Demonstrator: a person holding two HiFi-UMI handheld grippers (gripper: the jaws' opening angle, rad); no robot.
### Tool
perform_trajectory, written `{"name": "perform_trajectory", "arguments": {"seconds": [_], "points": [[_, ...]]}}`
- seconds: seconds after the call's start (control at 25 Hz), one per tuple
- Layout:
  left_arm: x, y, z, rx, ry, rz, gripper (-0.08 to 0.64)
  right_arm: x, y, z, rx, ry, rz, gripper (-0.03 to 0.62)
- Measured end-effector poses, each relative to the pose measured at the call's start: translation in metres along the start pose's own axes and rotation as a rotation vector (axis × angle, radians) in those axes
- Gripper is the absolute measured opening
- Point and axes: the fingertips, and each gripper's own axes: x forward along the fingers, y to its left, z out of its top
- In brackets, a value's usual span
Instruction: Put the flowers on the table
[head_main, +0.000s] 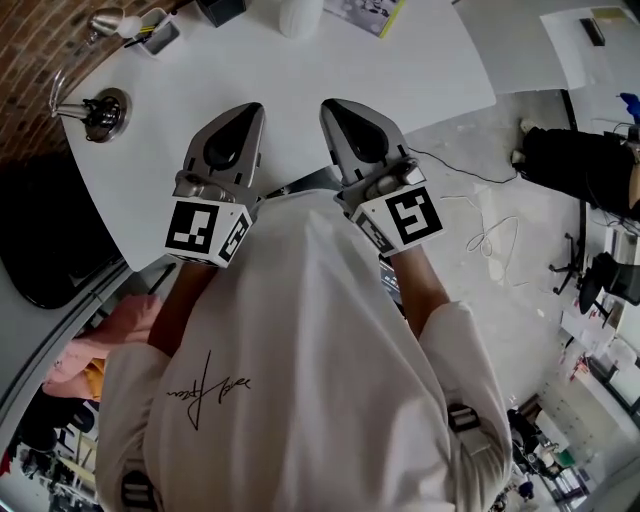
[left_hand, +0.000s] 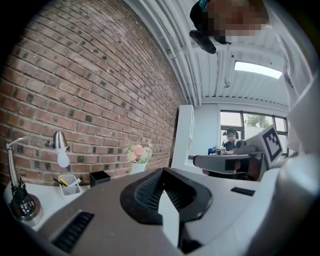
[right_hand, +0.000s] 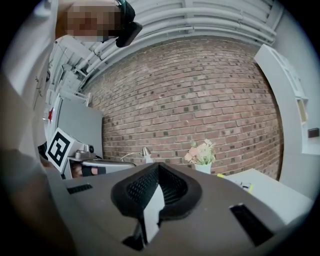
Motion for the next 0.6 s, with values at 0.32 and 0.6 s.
{"name": "perform_trajectory", "arguments": {"seconds": [0.32, 0.6], "points": [[-0.004, -0.002, 0.000, 0.006, 0.010, 0.011, 0.005, -0.002, 0.002, 0.002, 0.021, 0.005, 0.066, 0.026], [-0.011, -0.001, -0.004, 0.007, 0.016, 0.022, 0.005, -0.003, 0.010, 0.002, 0.012, 0.011, 0.105, 0.025]]}}
